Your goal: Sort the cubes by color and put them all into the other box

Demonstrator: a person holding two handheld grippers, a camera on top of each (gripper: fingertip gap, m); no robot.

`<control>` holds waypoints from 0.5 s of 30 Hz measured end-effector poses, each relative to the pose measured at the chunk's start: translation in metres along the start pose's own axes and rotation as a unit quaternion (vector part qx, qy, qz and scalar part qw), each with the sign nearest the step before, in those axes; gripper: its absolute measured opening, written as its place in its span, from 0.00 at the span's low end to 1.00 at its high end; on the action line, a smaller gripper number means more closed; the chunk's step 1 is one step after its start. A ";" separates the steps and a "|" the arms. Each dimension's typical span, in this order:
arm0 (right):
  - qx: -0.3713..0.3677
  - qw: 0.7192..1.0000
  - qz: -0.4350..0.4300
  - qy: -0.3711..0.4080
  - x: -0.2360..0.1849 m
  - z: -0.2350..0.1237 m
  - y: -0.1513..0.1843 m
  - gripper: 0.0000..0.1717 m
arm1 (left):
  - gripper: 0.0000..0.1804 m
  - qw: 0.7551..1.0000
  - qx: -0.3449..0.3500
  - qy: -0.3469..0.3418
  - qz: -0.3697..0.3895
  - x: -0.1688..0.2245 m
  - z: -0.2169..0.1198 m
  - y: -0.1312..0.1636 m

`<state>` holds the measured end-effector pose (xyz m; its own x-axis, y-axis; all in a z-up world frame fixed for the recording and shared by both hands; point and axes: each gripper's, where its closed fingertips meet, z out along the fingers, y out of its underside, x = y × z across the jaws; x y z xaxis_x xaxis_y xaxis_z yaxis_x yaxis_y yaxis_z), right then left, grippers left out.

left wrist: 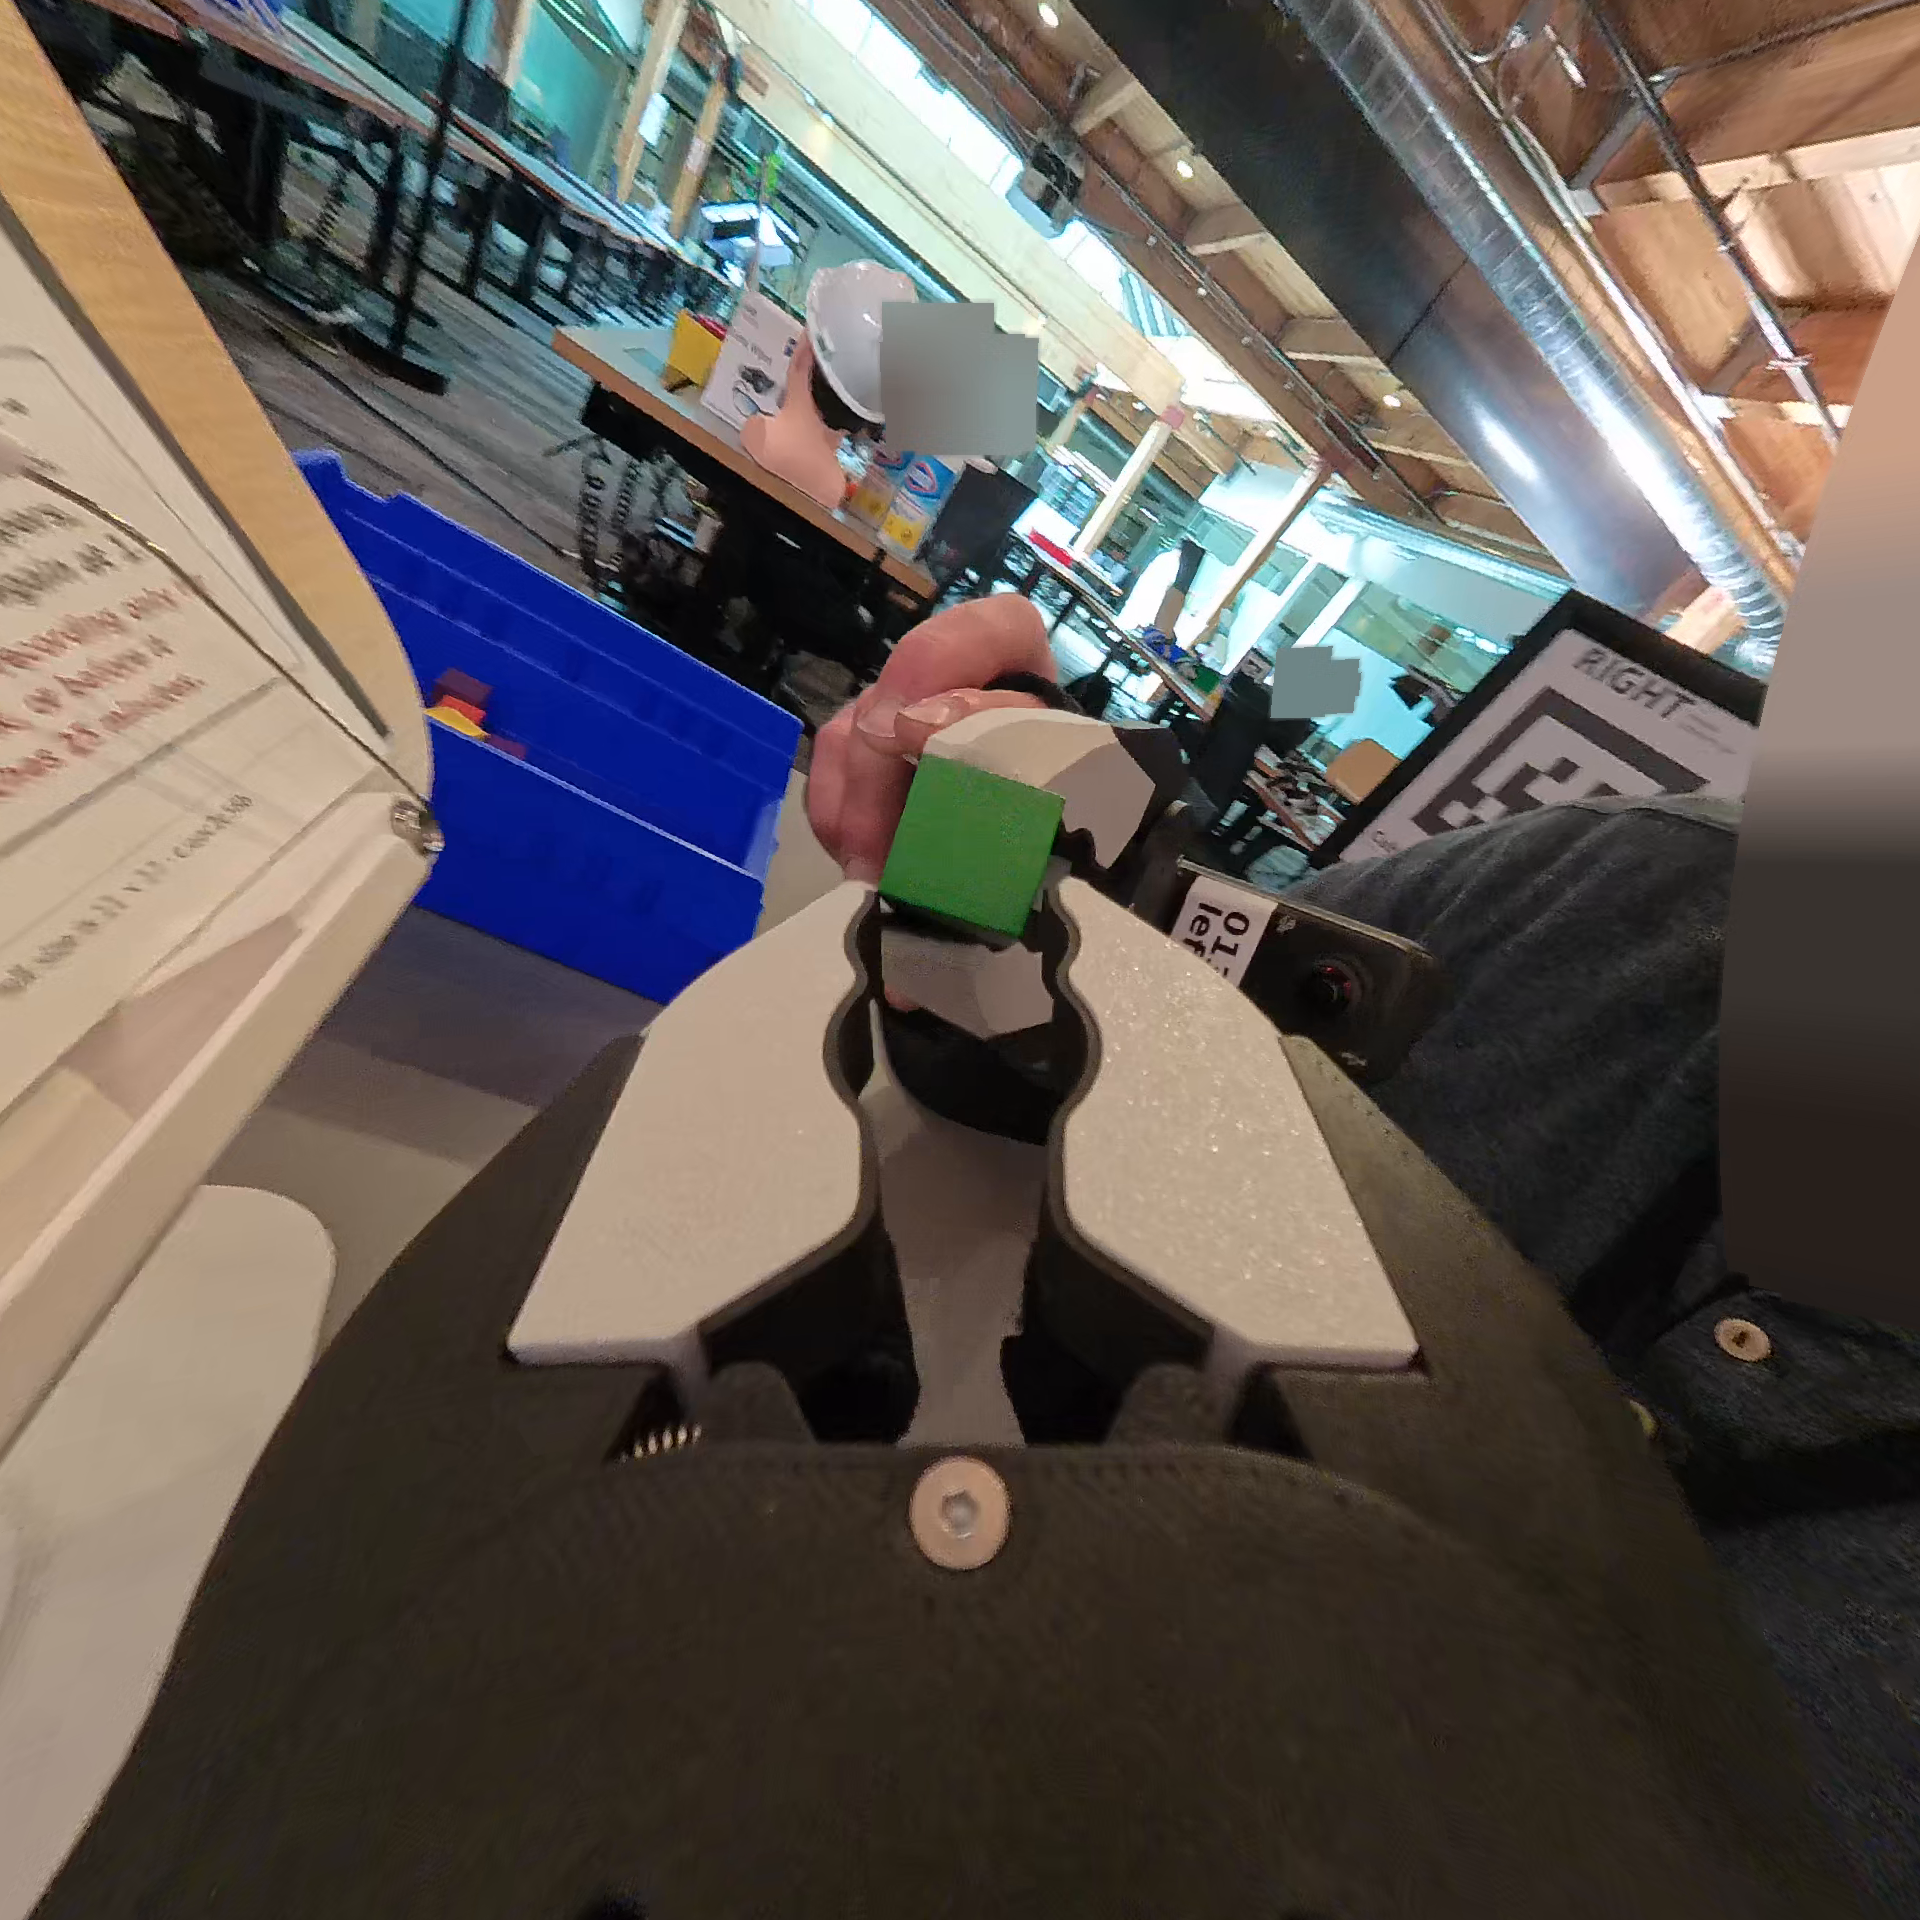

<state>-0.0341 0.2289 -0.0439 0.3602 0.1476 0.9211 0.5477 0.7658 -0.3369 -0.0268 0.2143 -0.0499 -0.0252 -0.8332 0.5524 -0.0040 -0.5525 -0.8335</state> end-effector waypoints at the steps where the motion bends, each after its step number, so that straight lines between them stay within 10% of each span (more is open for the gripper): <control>1: -0.009 1.000 -0.004 0.003 0.004 0.000 0.006 0.16 | 0.16 1.000 0.004 -0.012 0.008 -0.002 -0.003 -0.002; 5: -0.039 0.999 0.035 -0.005 0.021 -0.003 0.035 0.16 | 0.00 0.999 0.019 -0.022 0.033 0.000 -0.013 -0.011; 15: -0.172 0.984 0.049 0.023 0.064 -0.017 0.125 0.16 | 0.00 0.997 0.017 -0.054 0.057 -0.007 -0.022 -0.014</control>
<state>0.0702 0.3228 -0.0307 0.4538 0.1753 0.8737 0.7292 0.4905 -0.4771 -0.0483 0.2286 -0.0419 0.0850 -0.8871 0.4537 0.0272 -0.4531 -0.8911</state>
